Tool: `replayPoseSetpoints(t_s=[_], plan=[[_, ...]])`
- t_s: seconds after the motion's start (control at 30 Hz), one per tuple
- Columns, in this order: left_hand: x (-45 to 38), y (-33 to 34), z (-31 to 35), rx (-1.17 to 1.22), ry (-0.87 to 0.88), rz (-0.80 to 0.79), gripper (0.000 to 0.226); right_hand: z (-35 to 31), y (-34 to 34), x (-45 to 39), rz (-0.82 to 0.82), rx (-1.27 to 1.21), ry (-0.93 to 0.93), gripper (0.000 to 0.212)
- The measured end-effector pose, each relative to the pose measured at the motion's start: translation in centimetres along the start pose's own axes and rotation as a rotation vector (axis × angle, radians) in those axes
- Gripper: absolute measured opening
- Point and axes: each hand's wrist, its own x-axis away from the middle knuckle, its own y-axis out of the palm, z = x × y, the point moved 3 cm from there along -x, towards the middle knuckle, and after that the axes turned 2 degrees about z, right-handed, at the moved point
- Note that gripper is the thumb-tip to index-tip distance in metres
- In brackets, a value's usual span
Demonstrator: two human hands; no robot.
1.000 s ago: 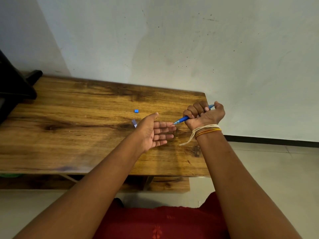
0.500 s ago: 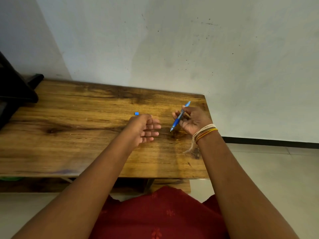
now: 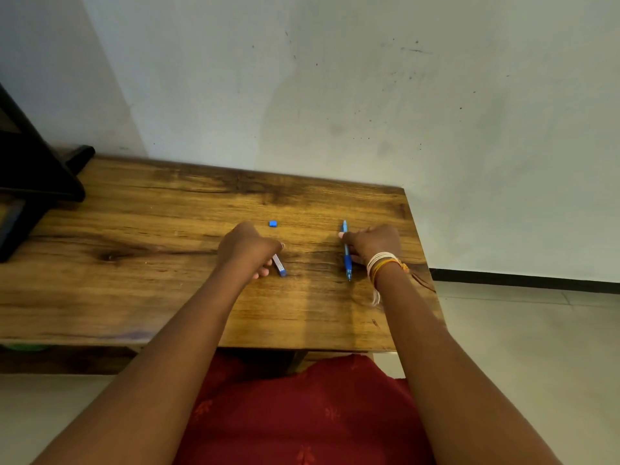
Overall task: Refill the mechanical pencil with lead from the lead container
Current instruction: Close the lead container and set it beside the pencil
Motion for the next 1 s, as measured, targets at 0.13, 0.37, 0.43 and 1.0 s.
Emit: replayPoseSetpoints(t_s=[0.13, 0.37, 0.43, 1.0], plan=[[0.4, 0.8, -0.1, -0.266, 0.133, 0.134, 0.038, -0.1, -0.1, 0.4, 0.024, 0.137, -0.035, 0.048], [0.5, 1.3, 0.1, -0.339, 0.154, 0.171, 0.037, -0.6, -0.6, 0.8, 0.085, 0.166, -0.097, 0.040], [0.7, 1.2, 0.1, -0.304, 0.148, 0.167, 0.036, -1.0, -0.7, 1.0, 0.144, 0.173, -0.166, 0.043], [-0.8, -2.4, -1.8, 0.048, 0.097, 0.028, 0.023, -2.7, 6.9, 4.4, -0.197, 0.545, -0.652, 0.036]])
